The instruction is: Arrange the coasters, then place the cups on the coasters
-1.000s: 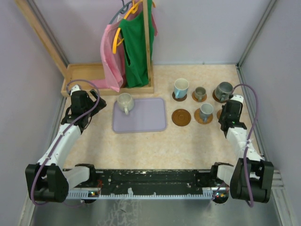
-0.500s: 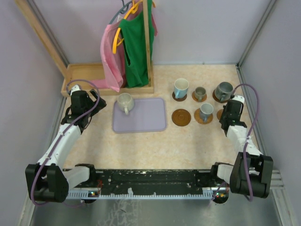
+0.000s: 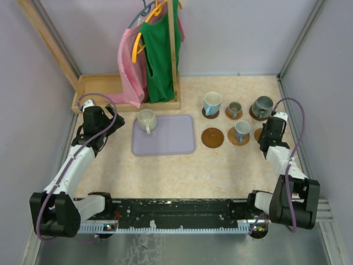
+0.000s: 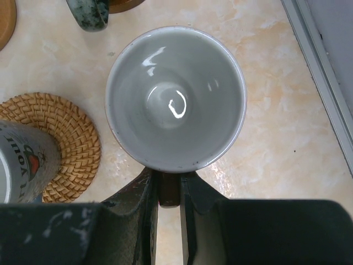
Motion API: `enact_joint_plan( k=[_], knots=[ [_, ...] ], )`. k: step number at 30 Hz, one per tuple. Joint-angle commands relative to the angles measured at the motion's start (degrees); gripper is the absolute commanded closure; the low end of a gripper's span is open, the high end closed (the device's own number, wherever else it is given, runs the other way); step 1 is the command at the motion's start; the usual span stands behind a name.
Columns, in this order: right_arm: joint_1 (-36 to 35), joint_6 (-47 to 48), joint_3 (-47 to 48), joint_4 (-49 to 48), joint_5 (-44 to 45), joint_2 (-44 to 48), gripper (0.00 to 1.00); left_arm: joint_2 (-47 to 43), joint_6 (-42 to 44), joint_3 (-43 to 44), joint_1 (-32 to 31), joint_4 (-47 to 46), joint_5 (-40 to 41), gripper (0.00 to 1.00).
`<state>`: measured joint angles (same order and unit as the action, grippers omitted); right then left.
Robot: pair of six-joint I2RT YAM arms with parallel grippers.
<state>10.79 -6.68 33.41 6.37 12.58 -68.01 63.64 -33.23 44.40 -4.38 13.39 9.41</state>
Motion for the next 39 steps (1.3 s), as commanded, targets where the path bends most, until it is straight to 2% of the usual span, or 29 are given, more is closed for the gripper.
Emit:
enact_joint_plan(
  k=[1, 21, 24, 27, 35, 39],
  knots=[
    [0.4, -0.6, 1.0, -5.7, 0.5, -0.2, 1.00, -0.2, 0.1, -0.4, 0.3, -1.5, -0.4, 0.00],
    [0.5, -1.1, 1.9, -2.9, 1.1, -0.8, 1.00, -0.4, -0.1, -0.2, 0.4, -1.5, -0.1, 0.00],
    [0.4, -1.3, 2.5, -1.7, 1.3, -1.2, 0.95, -0.4, -0.1, -0.3, 0.4, -1.5, -0.2, 0.00],
    [0.5, -1.7, 3.0, -1.1, 1.9, -1.5, 0.86, -0.4, -0.1, -0.2, 0.4, -1.5, -0.2, 0.00],
    [0.4, -1.9, 3.1, -0.7, 3.2, -1.1, 0.77, -0.3, -0.1, -0.2, 0.4, -1.5, -0.3, 0.00],
    [0.5, -2.2, 3.0, -0.6, 3.7, -0.8, 0.69, -0.4, -0.1, -0.1, 0.4, -1.5, -0.2, 0.00]
  ],
)
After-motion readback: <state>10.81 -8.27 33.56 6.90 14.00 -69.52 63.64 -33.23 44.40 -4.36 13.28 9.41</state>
